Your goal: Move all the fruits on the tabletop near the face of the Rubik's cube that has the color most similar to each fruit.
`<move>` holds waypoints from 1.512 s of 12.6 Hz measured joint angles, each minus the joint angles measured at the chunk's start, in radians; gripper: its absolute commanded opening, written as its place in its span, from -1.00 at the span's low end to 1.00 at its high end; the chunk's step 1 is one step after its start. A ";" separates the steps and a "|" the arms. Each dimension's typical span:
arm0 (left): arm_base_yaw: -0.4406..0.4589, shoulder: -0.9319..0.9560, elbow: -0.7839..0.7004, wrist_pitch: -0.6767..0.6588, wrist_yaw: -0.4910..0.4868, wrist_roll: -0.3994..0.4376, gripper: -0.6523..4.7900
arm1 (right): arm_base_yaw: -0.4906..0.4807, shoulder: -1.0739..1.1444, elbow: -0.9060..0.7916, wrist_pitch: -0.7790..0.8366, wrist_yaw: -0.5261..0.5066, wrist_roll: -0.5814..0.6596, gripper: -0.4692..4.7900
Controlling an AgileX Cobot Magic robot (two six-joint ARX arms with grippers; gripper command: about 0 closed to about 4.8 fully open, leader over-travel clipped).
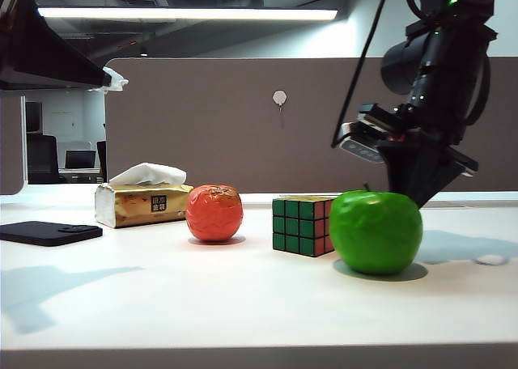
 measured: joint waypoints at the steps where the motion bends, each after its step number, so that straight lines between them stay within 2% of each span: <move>1: 0.000 0.000 0.000 0.000 0.000 0.000 -0.78 | 0.043 0.000 0.000 -0.019 -0.003 0.000 -0.82; 4: 0.000 0.000 0.000 0.000 0.000 0.000 -0.78 | 0.096 0.000 0.000 -0.020 -0.037 0.000 -0.82; 6: 0.000 0.000 0.000 0.000 0.000 0.000 -0.78 | 0.101 0.000 0.000 -0.047 0.006 0.000 -0.82; 7: 0.000 0.000 0.000 0.000 0.000 0.000 -0.78 | 0.100 0.000 0.001 -0.092 0.123 0.000 -0.82; 11: 0.000 0.000 0.000 0.000 0.000 0.000 -0.78 | 0.101 0.000 0.001 -0.211 0.143 0.000 -0.82; 12: 0.000 0.000 0.000 0.000 0.000 0.000 -0.78 | 0.107 -0.005 0.001 -0.281 0.135 0.000 -0.82; 14: 0.000 0.000 0.000 0.000 0.000 0.000 -0.78 | 0.111 -0.017 0.000 -0.310 0.084 -0.005 -0.82; 15: 0.000 0.000 0.000 0.000 0.000 0.000 -0.78 | 0.134 -0.040 0.000 -0.322 -0.071 -0.035 -0.82; 17: 0.000 0.000 0.000 0.000 0.000 0.000 -0.78 | 0.167 -0.043 0.000 -0.317 -0.088 -0.053 -0.82; 19: 0.000 0.000 0.000 0.000 0.000 0.000 -0.78 | 0.191 -0.043 0.000 -0.240 -0.088 -0.053 -0.82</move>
